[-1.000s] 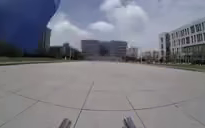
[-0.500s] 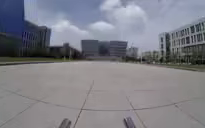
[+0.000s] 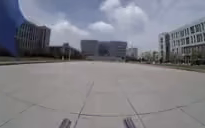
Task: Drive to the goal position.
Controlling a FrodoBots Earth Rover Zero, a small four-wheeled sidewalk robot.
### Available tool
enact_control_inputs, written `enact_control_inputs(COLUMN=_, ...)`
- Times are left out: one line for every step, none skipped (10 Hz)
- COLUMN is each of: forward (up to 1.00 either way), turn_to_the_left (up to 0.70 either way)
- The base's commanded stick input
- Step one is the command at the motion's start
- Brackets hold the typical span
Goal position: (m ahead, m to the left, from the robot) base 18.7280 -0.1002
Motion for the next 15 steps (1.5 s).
enact_control_inputs(forward=1.00, turn_to_the_left=-0.38)
enact_control_inputs(forward=1.00, turn_to_the_left=-0.24)
enact_control_inputs(forward=1.00, turn_to_the_left=0.00)
enact_control_inputs(forward=1.00, turn_to_the_left=0.00)
enact_control_inputs(forward=1.00, turn_to_the_left=0.00)
enact_control_inputs(forward=1.00, turn_to_the_left=0.00)
enact_control_inputs(forward=1.00, turn_to_the_left=0.00)
enact_control_inputs(forward=1.00, turn_to_the_left=0.00)
enact_control_inputs(forward=1.00, turn_to_the_left=0.00)
enact_control_inputs(forward=1.00, turn_to_the_left=0.00)
enact_control_inputs(forward=1.00, turn_to_the_left=0.00)
enact_control_inputs(forward=1.00, turn_to_the_left=0.00)
enact_control_inputs(forward=1.00, turn_to_the_left=0.00)
enact_control_inputs(forward=1.00, turn_to_the_left=0.00)
enact_control_inputs(forward=1.00, turn_to_the_left=0.00)
